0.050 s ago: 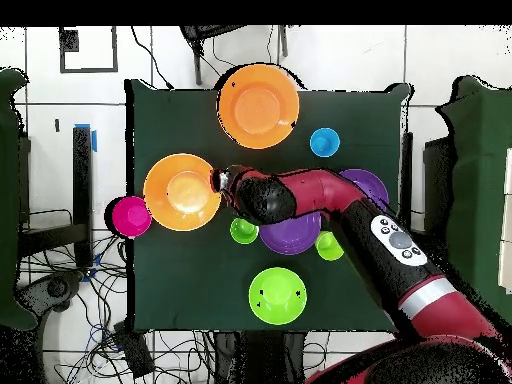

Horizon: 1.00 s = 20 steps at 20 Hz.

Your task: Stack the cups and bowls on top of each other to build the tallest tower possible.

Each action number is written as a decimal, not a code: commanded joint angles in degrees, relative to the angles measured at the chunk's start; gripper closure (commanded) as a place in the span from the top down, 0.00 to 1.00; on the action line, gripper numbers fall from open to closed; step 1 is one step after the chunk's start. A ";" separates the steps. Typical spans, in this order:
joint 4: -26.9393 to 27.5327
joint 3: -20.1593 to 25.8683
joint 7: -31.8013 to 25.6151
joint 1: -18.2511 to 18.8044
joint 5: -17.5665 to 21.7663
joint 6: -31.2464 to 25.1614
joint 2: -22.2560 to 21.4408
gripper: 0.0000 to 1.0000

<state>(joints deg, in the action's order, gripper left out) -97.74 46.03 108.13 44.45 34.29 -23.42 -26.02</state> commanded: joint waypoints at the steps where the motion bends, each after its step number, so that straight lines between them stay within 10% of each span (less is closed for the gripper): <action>1: 4.75 -1.74 -11.26 0.16 3.11 -7.59 2.52 1.00; 20: 4.96 -4.57 -9.78 2.22 5.33 -4.51 13.29 1.00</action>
<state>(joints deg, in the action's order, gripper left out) -95.04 45.52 108.13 46.52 35.17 -23.36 -16.83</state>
